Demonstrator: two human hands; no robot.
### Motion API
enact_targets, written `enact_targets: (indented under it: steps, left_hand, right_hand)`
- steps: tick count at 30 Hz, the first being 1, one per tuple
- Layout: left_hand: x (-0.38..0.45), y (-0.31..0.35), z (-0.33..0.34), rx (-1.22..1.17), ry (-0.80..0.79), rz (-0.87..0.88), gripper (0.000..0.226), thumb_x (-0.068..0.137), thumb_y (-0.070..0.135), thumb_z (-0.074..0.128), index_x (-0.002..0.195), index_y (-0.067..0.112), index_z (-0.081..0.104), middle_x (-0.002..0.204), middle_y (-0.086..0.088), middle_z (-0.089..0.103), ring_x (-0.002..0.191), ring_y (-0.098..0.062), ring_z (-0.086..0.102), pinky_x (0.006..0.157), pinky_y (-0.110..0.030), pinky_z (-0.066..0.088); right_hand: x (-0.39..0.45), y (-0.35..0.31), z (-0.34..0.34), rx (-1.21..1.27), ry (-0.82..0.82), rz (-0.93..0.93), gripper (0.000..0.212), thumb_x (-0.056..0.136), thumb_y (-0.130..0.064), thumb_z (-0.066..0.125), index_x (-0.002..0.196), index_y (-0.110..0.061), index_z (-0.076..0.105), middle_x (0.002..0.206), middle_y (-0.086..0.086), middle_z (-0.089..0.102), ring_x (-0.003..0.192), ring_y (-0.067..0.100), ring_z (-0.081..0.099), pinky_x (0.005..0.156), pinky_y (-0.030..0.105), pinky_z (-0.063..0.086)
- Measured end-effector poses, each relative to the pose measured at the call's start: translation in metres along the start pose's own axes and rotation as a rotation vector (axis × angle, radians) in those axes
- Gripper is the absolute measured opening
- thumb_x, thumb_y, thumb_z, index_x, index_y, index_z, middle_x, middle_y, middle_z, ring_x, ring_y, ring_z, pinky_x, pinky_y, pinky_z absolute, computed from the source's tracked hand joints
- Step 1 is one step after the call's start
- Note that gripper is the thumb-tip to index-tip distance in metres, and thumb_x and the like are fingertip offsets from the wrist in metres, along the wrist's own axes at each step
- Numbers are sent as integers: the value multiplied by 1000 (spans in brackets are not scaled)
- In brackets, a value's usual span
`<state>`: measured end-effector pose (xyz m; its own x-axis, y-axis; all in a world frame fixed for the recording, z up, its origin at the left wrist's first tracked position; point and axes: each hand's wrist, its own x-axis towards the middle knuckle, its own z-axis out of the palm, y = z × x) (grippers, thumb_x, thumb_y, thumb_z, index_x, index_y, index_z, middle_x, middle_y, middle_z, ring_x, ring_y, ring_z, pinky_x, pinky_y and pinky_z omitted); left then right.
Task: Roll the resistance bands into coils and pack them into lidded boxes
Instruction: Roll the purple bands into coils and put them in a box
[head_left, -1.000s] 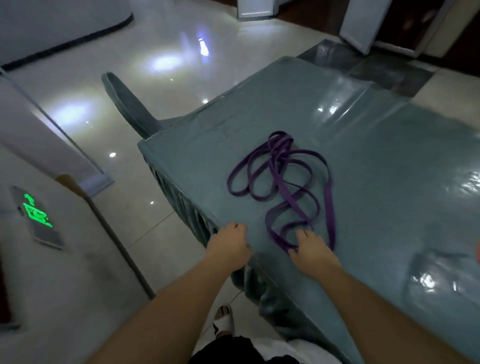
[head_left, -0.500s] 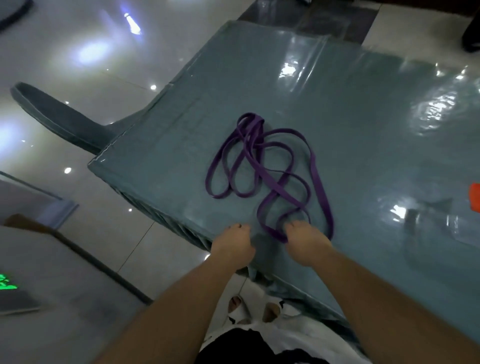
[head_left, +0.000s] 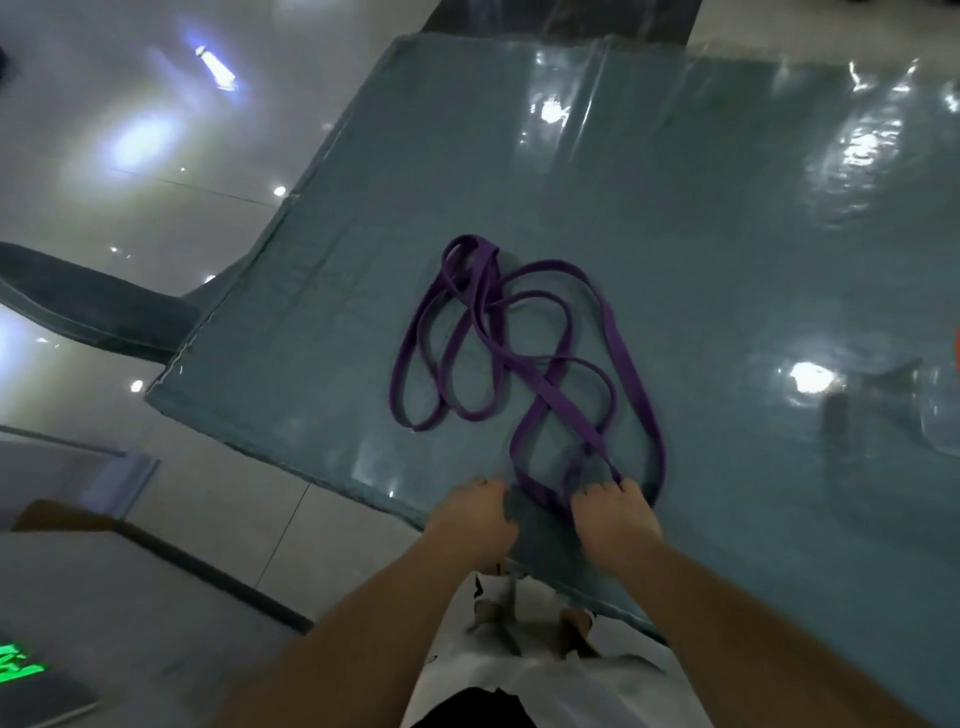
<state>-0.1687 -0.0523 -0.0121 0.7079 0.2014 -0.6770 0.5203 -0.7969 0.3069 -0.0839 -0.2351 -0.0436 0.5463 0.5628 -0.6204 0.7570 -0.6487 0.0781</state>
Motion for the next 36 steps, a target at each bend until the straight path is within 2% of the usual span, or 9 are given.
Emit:
enact_targets:
  steps: [4, 8, 12, 14, 16, 21, 29, 32, 36]
  left_hand:
    - [9, -6, -15, -14, 2, 81, 33, 98, 31, 56, 129, 22, 56, 125, -4, 57, 110, -21, 56, 92, -33, 47]
    - [20, -17, -43, -20, 31, 161, 39, 99, 30, 60, 137, 23, 55, 135, -3, 56, 121, -22, 56, 91, -27, 42]
    - [30, -10, -84, -46, 97, 253, 52, 94, 30, 65, 144, 21, 51, 143, -7, 54, 128, -24, 56, 108, -32, 45]
    - [32, 2, -110, -76, 119, 310, 61, 89, 34, 67, 146, 26, 45, 141, -2, 52, 128, -21, 57, 109, -33, 46]
    - [33, 18, -137, -92, 153, 388, 72, 86, 35, 69, 151, 29, 39, 144, 1, 47, 131, -20, 55, 110, -32, 44]
    - [32, 64, -189, -201, 237, 618, 99, 78, 40, 83, 160, 28, 28, 155, 5, 41, 137, -11, 46, 115, -29, 40]
    - [-9, 146, -251, -351, 391, 839, 132, 59, 71, 88, 162, 38, 14, 159, 9, 34, 144, -15, 44, 117, -42, 44]
    - [-34, 169, -262, -425, 297, 950, 118, 63, 65, 90, 157, 38, 24, 146, 15, 48, 129, -6, 52, 108, -32, 49]
    - [-65, 192, -260, -520, 308, 1024, 64, 83, 31, 86, 134, 38, 47, 111, 16, 63, 98, 0, 63, 79, -15, 51]
  right_hand:
    - [-5, 3, -3, 105, -42, 45, 37, 100, -29, 50, 136, -19, 53, 140, 9, 56, 133, 30, 49, 114, 44, 31]
    - [-18, 10, -44, 381, 33, 138, 31, 93, -44, 57, 115, -24, 62, 119, 0, 69, 118, 26, 62, 106, 39, 35]
    - [-26, 29, -117, 640, 228, 272, 29, 87, -51, 66, 99, -25, 62, 106, 1, 73, 108, 27, 68, 96, 36, 47]
    - [-34, 41, -159, 816, 353, 343, 23, 88, -40, 69, 95, -19, 63, 97, 7, 73, 97, 30, 70, 82, 36, 54]
    - [-47, 54, -199, 906, 507, 395, 11, 91, -26, 67, 95, -16, 65, 95, 8, 73, 93, 29, 70, 76, 34, 54]
    - [-96, 78, -279, 996, 818, 427, 14, 93, -30, 71, 84, -32, 62, 80, -9, 65, 77, 16, 62, 64, 27, 45]
    - [-185, 97, -374, 1067, 1099, 391, 8, 95, -36, 69, 92, -29, 69, 87, 2, 75, 84, 22, 76, 81, 49, 64]
    - [-206, 94, -392, 1054, 1188, 347, 5, 97, -29, 68, 92, -29, 69, 87, 0, 76, 83, 22, 76, 82, 49, 65]
    - [-233, 90, -409, 1170, 1277, 243, 6, 98, -21, 66, 95, -18, 71, 85, 5, 77, 77, 23, 79, 84, 51, 64]
